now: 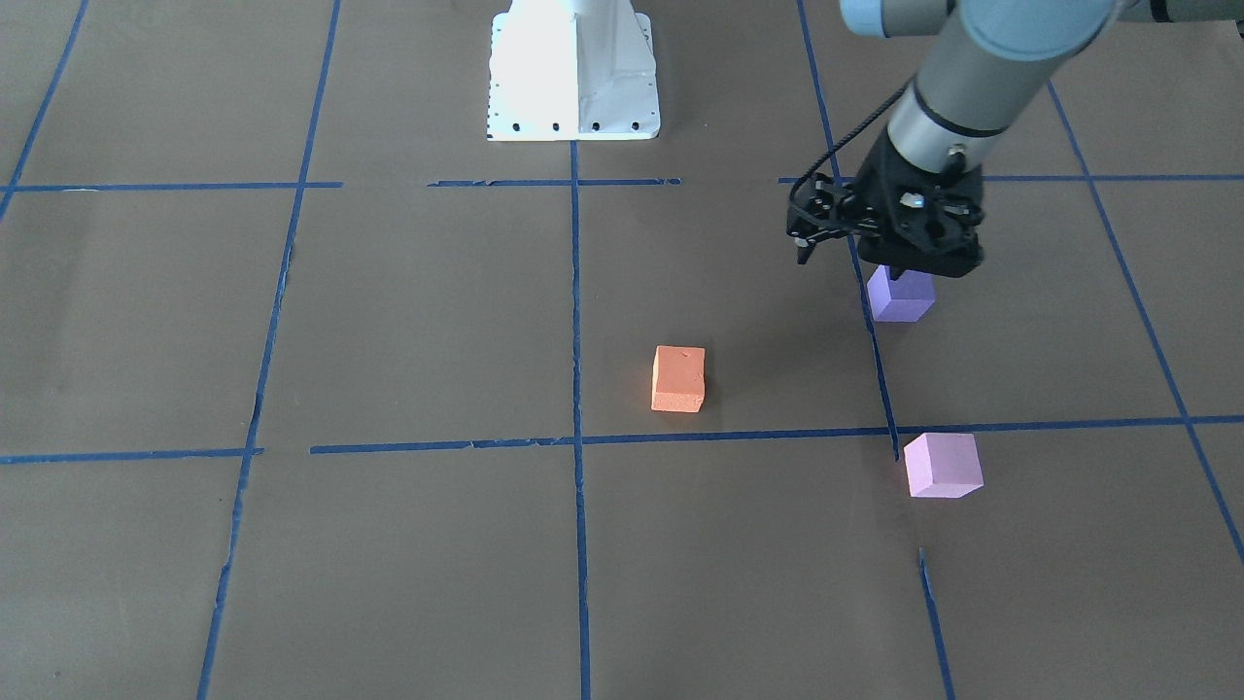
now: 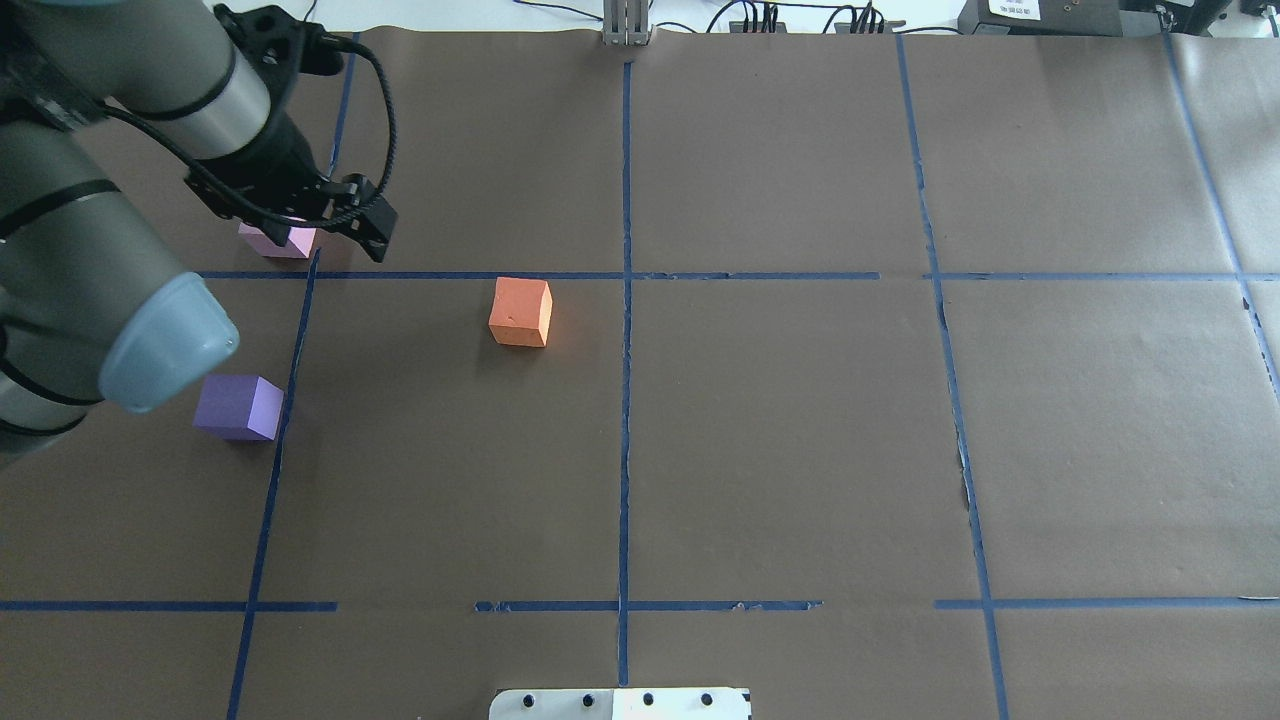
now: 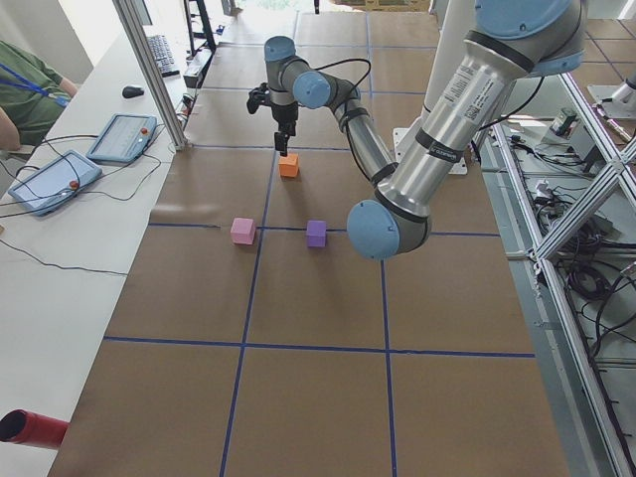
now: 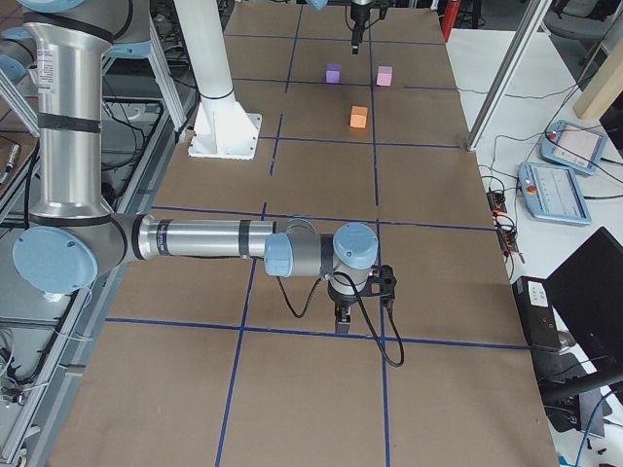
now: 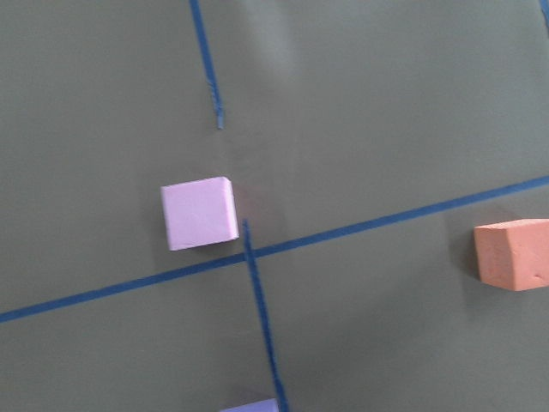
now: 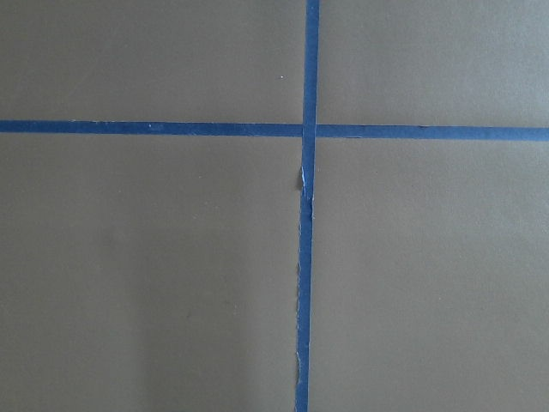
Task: Arrange blocks in a line
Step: 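Reach the left gripper over the orange cube and lower onto it, then close the left gripper on the orange cube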
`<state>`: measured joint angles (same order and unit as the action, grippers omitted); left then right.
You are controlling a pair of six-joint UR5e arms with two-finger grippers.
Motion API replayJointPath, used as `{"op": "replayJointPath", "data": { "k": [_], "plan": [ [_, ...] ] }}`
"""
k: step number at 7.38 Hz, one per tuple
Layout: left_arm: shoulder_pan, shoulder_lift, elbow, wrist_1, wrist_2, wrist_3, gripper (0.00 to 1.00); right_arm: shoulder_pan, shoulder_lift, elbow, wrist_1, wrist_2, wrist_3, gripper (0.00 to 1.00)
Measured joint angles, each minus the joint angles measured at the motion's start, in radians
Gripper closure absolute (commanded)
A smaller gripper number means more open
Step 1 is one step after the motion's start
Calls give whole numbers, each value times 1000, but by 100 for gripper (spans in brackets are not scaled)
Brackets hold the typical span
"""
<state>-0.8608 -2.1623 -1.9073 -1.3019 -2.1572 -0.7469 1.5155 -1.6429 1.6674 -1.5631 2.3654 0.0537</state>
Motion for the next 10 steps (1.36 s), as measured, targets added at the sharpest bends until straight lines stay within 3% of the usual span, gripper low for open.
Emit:
{"op": "replayJointPath", "data": {
  "k": [4,7,10],
  "plan": [
    [134,-72,235,-253,30,-179,0,0,-1,0,0,0,-1,0],
    [146,-194,433,-274,56,-247,0,0,0,0,0,0,0,0],
    [179,-227,504,-292,118,-285,0,0,0,0,0,0,0,0]
  ]
}}
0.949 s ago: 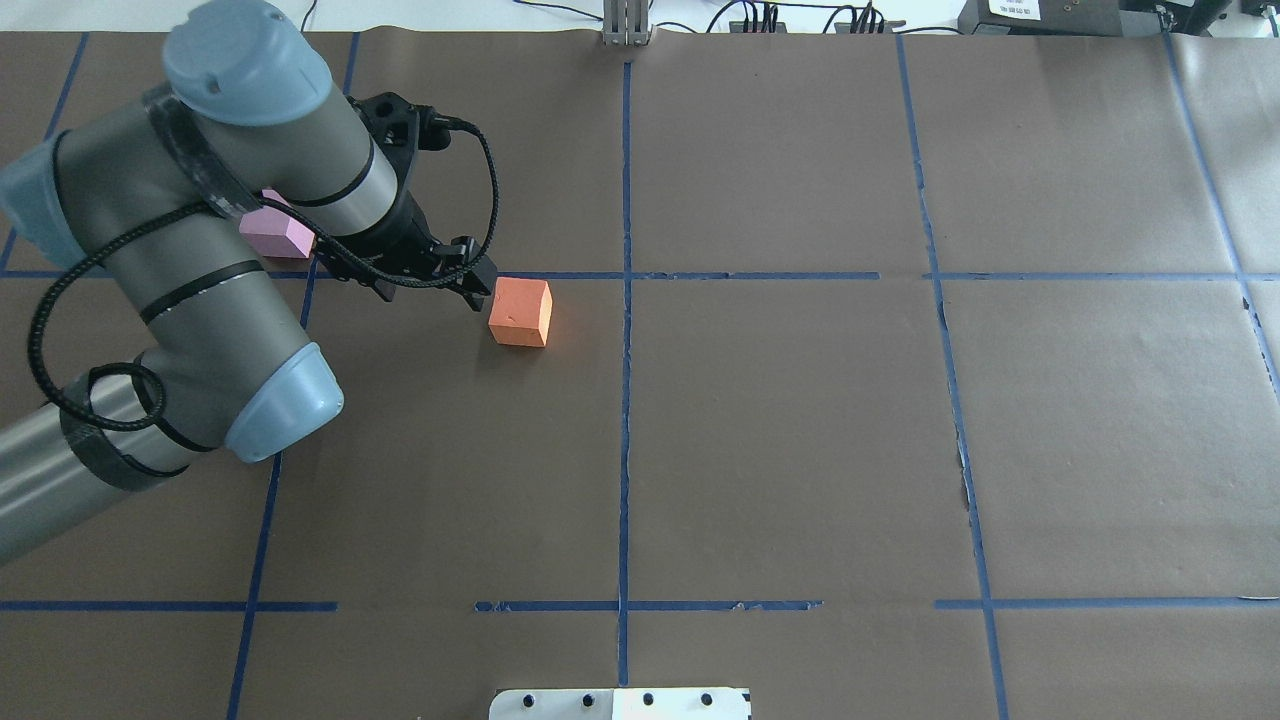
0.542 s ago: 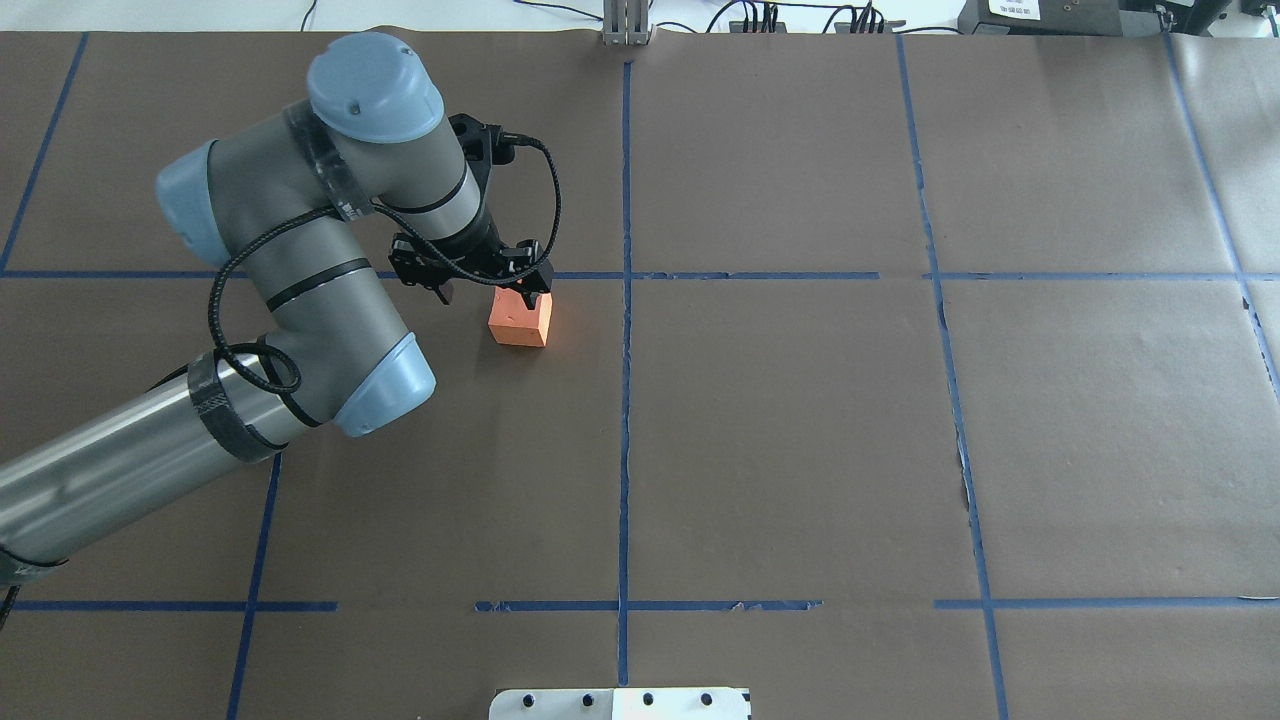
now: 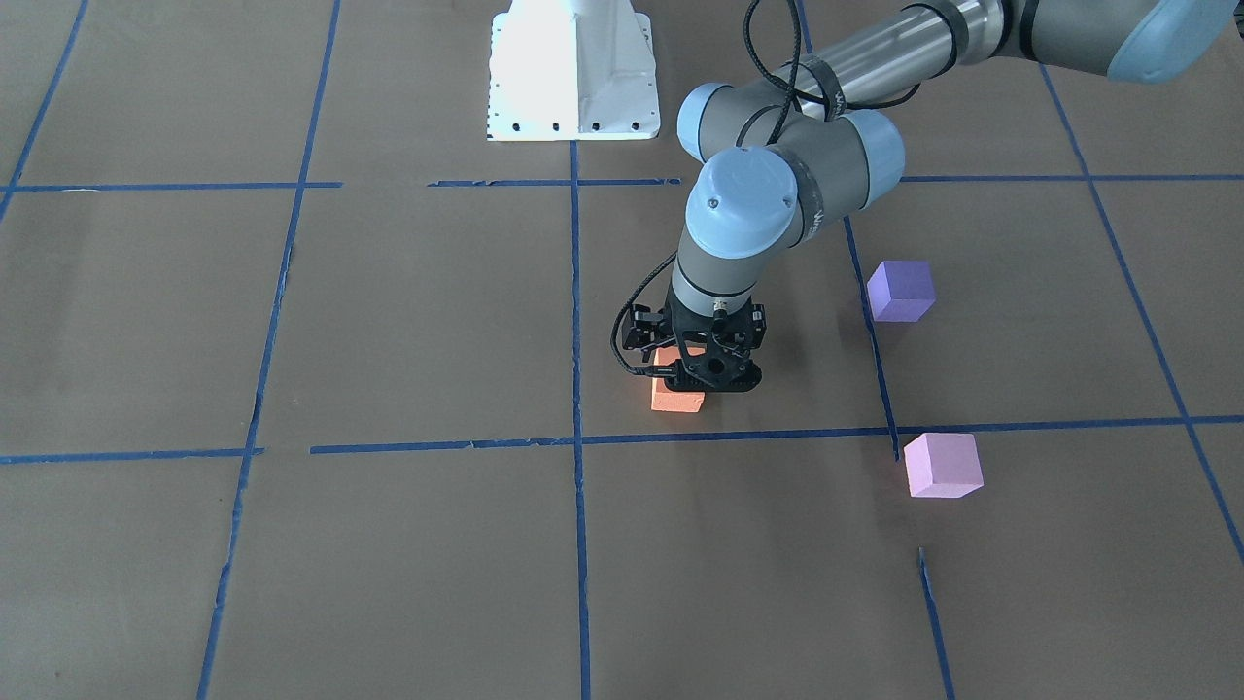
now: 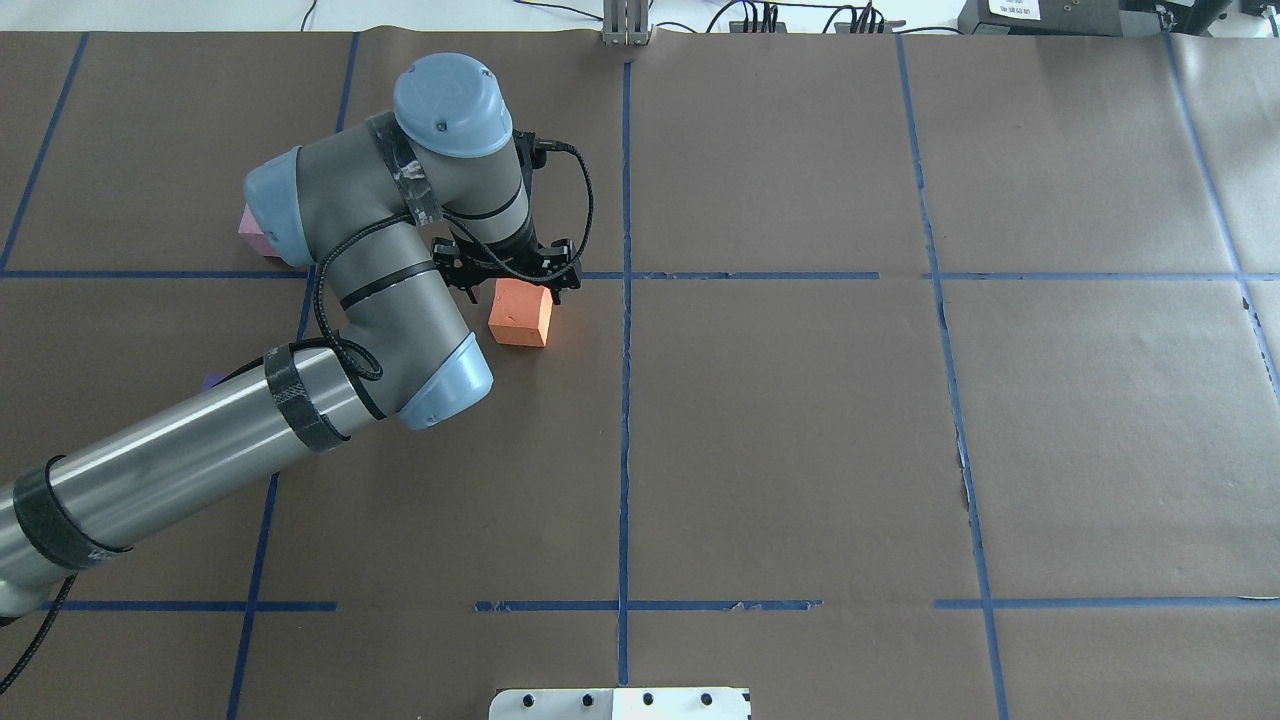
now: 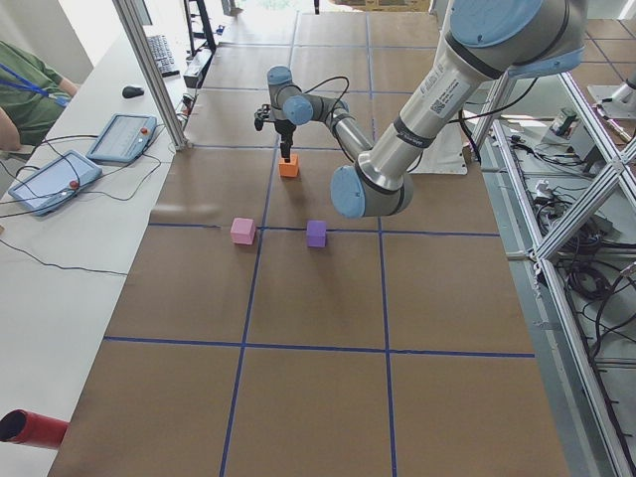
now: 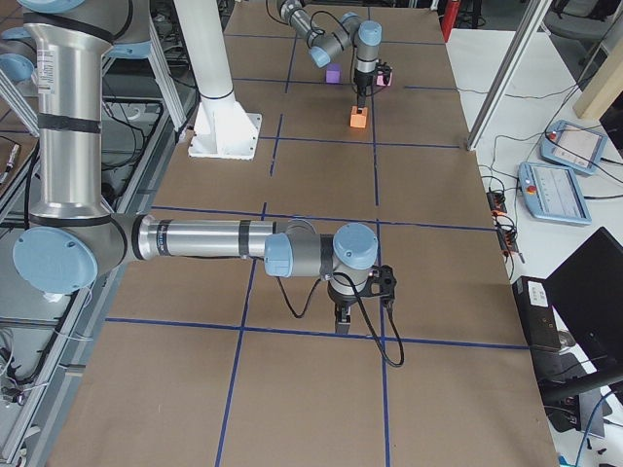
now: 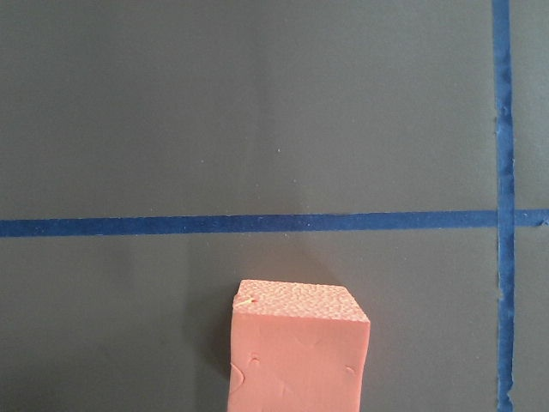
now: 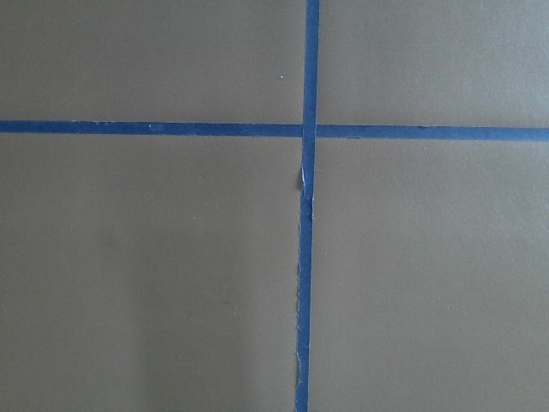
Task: Arrange blocks in a line
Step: 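Close the left gripper on the orange cube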
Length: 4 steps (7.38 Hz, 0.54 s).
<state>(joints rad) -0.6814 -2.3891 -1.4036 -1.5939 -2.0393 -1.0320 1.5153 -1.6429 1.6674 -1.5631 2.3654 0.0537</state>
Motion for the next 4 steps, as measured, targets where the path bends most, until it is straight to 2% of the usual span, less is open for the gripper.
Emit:
{"op": "replayJointPath", "data": {
  "k": [4],
  "plan": [
    [21,14,59,-79,10,-1,0,0,0,0,0,0,-1,0]
  ]
}}
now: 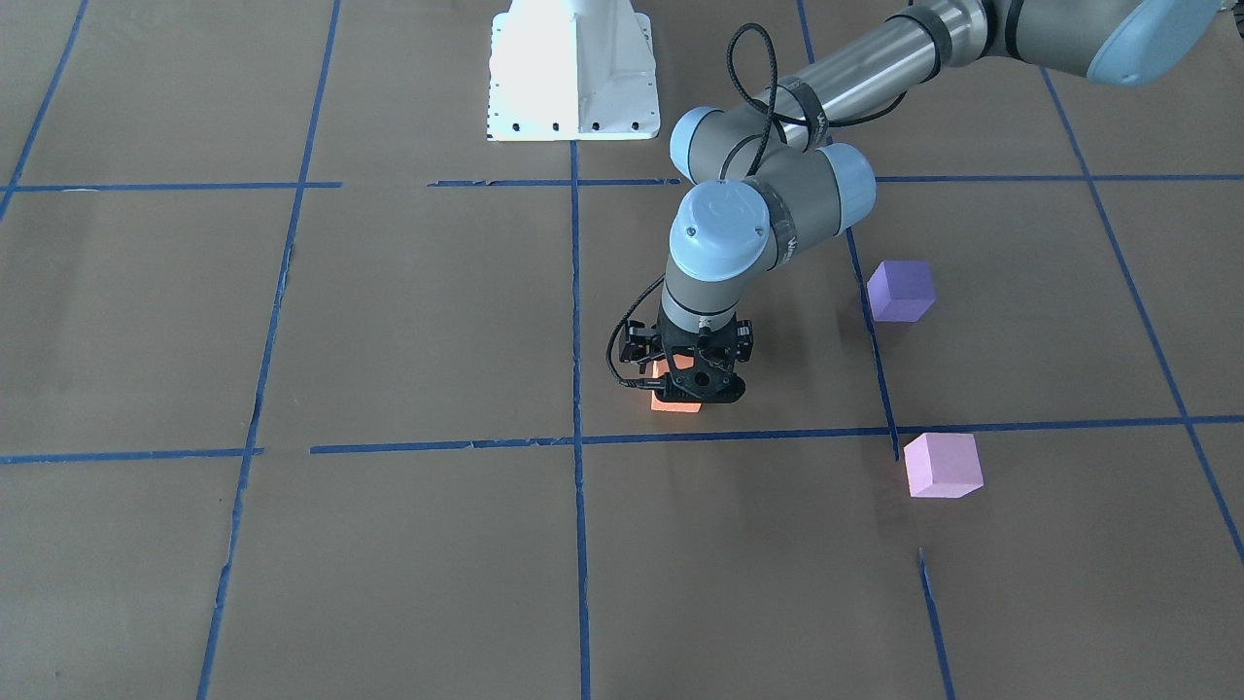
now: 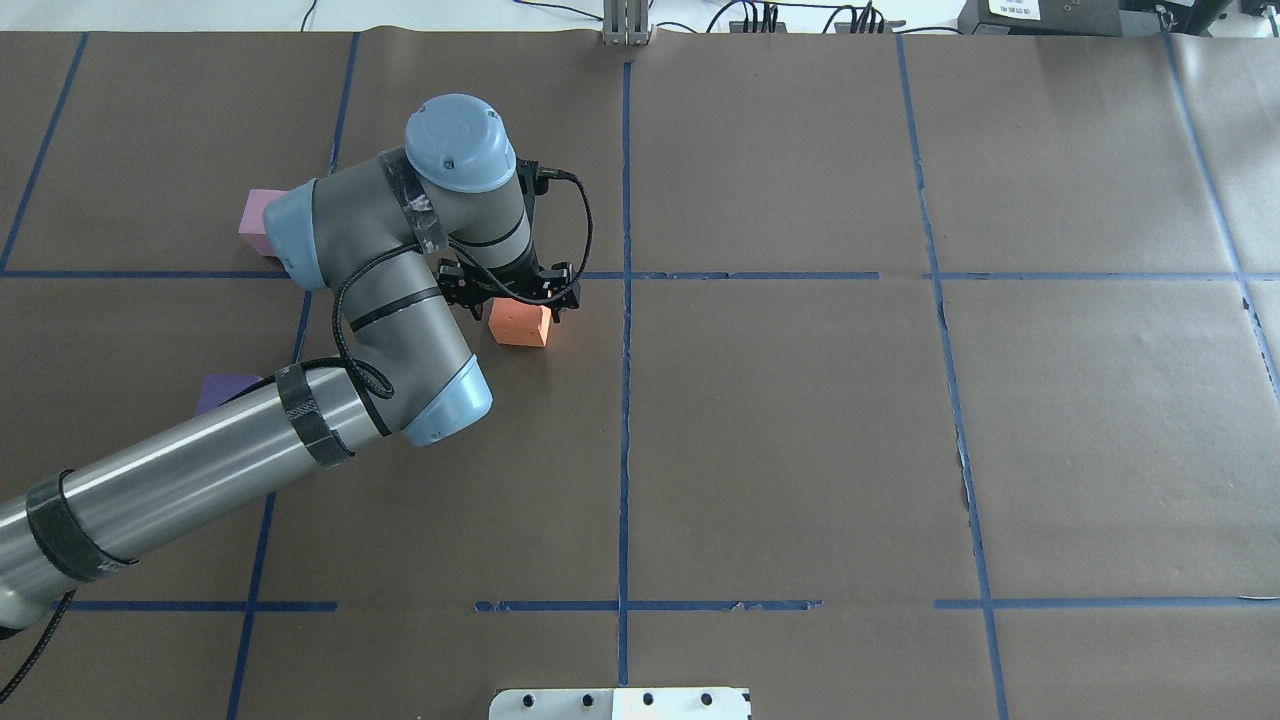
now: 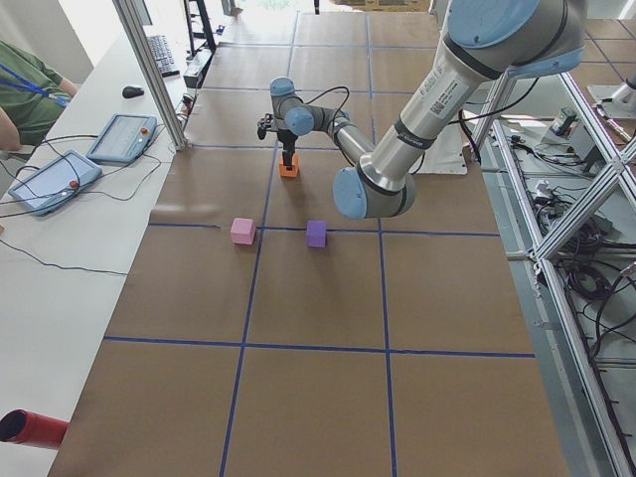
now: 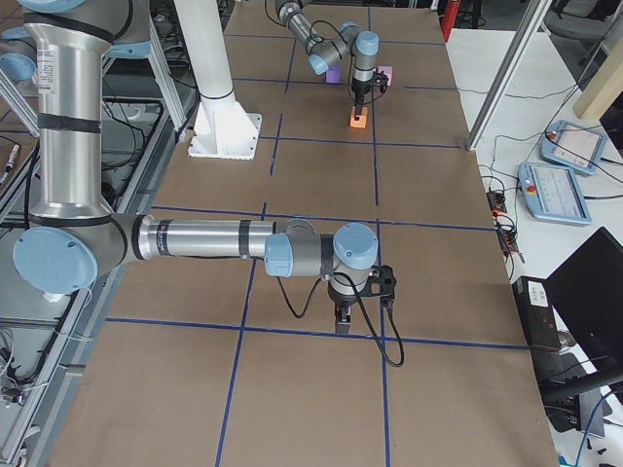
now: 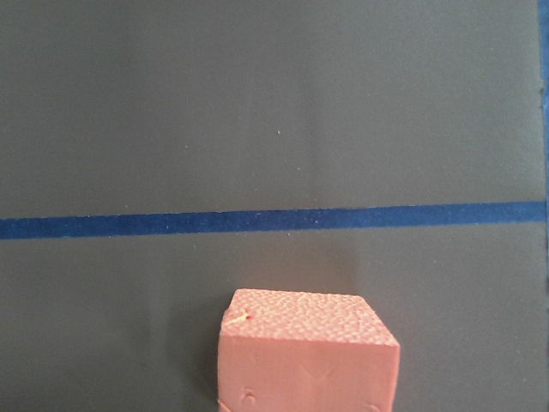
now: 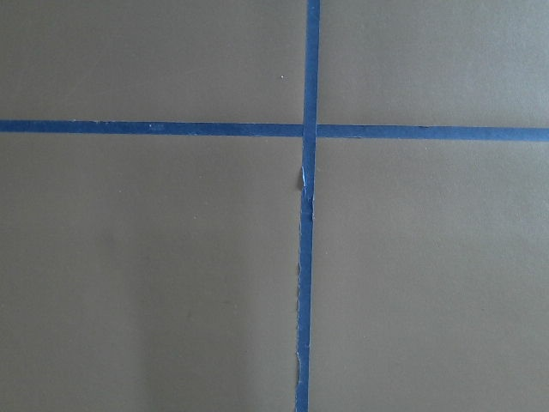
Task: Arrange blocks in a line
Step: 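Close the left gripper on the orange cube, then carry the orange cube with the left gripper toward the pink and purple cubes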
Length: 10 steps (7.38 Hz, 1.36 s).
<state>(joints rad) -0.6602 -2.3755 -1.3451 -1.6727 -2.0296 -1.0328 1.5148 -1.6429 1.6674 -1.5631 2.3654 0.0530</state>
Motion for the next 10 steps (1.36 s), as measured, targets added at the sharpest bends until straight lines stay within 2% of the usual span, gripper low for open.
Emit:
{"op": "replayJointPath", "data": {
  "k": [3,4,5,6,7,9,10],
  "plan": [
    [6,6,9,-27,0,-19,0,0,0,0,0,0,0,0],
    [7,7,11,-40,0,-33,17,0,0,0,0,0,0,0],
    [8,7,13,-48,1,-45,57,0,0,0,0,0,0,0],
    [8,7,13,-51,5,-53,88,0,0,0,0,0,1,0],
    [8,7,12,-52,12,-58,100,0,0,0,0,0,1,0],
    [0,9,-33,-32,32,-61,100,1,0,0,0,0,0,0],
    [-13,20,-87,11,42,-59,100,1,0,0,0,0,0,0]
  ]
}}
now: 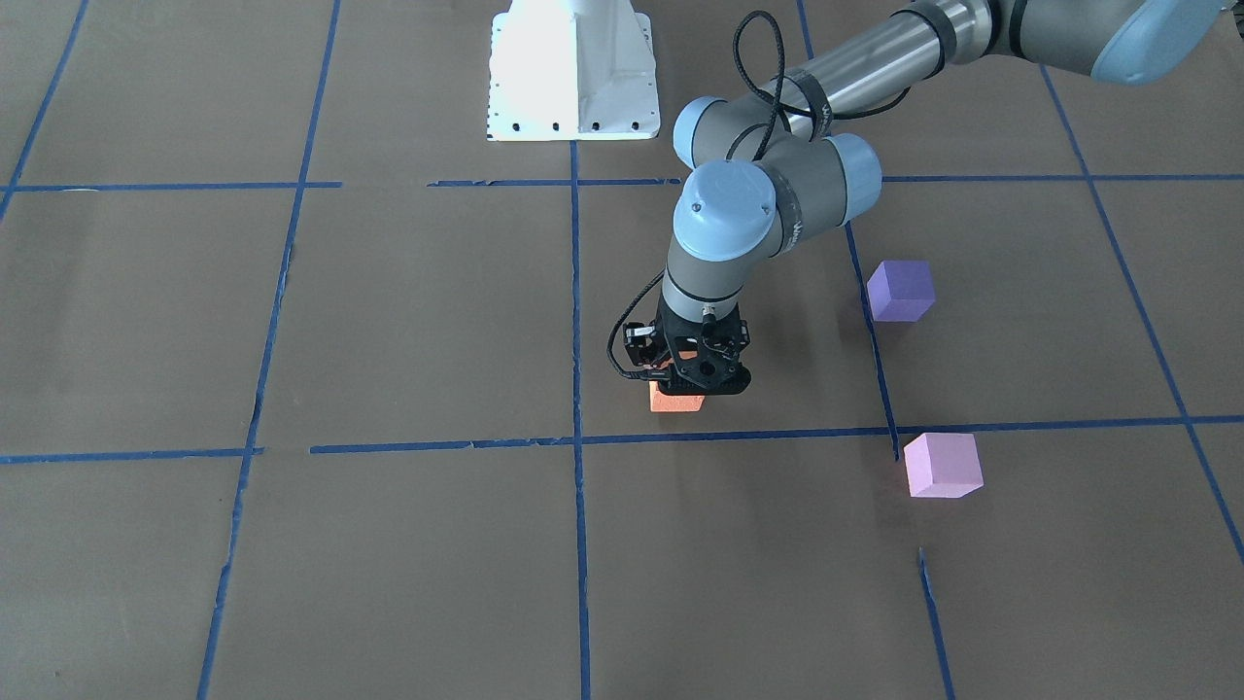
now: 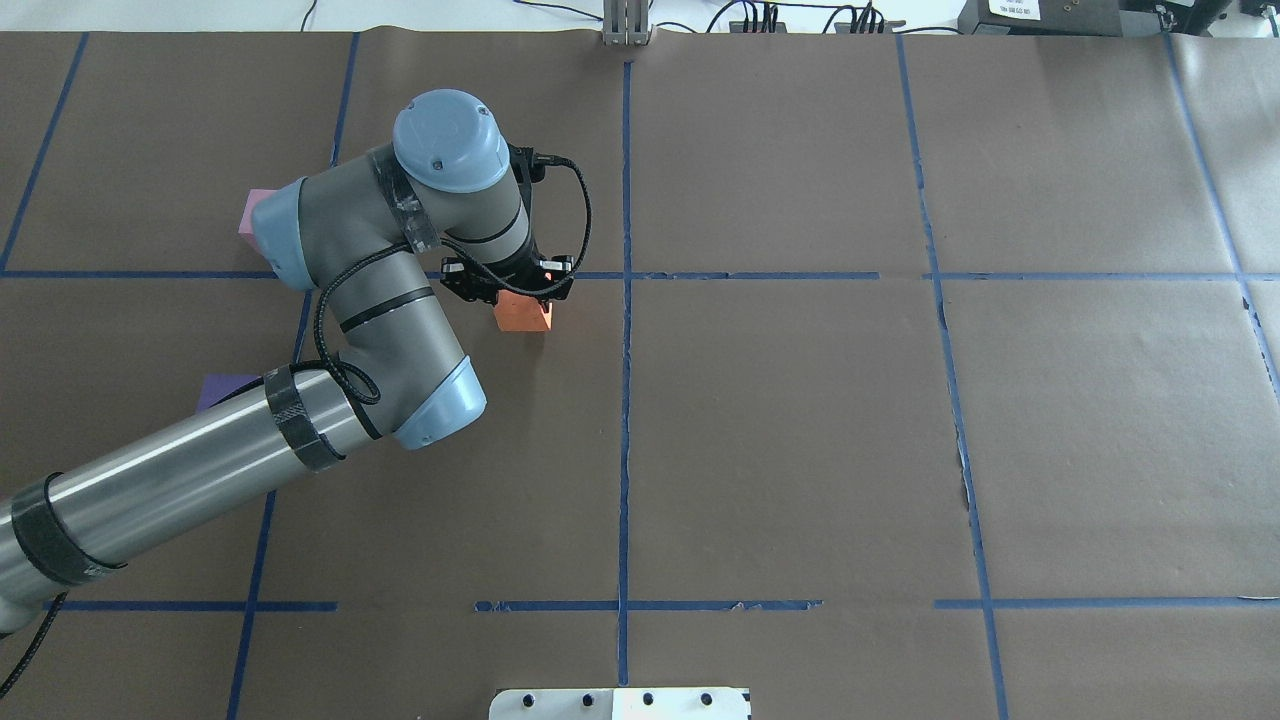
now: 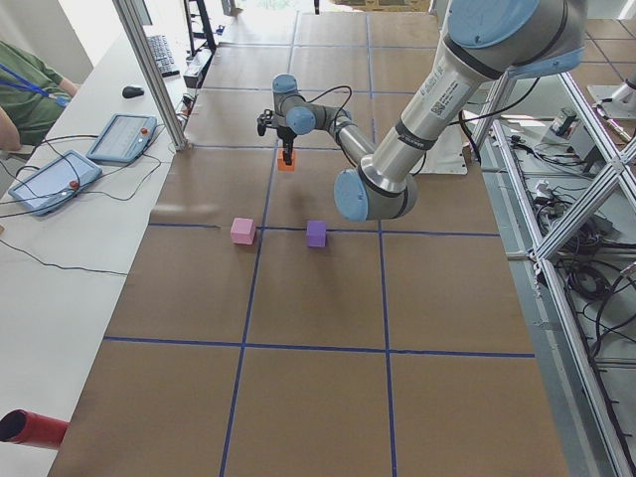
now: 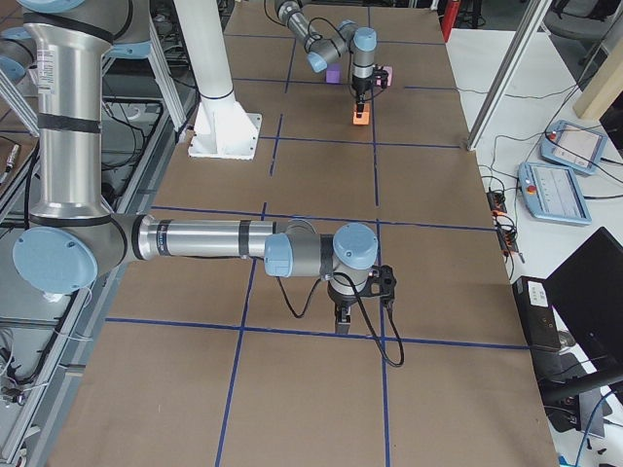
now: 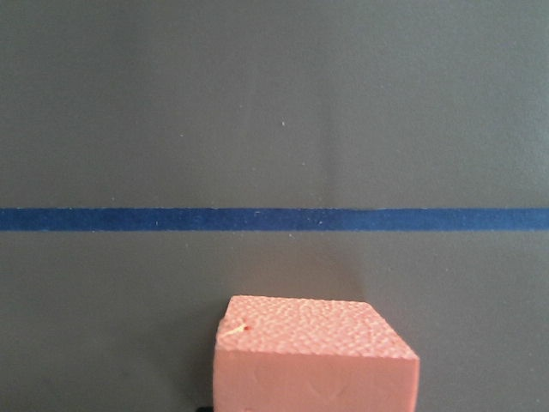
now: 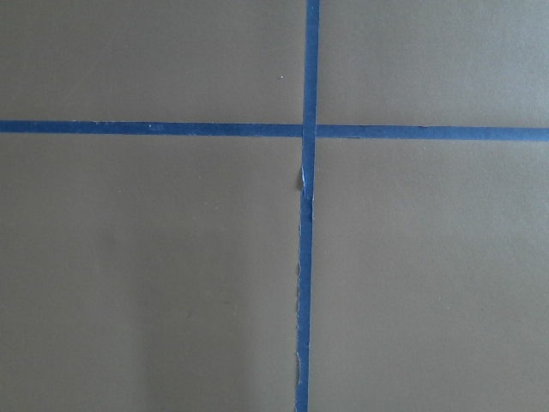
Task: Arrange blocks in a line
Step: 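Carry the orange cube with the left gripper toward the pink and purple cubes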
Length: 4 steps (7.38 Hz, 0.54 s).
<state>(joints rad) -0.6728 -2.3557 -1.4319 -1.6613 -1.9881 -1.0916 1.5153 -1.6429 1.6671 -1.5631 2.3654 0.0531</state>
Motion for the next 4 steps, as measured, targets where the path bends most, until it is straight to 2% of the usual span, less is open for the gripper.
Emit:
{"op": "replayJointPath", "data": {
  "k": [2,4],
  "plan": [
    [-21,72,-140,83,2,6,100,0,0,0,0,0,0,0],
    [-50,149,-194,96,-4,5,100,0,0,0,0,0,1,0]
  ]
}}
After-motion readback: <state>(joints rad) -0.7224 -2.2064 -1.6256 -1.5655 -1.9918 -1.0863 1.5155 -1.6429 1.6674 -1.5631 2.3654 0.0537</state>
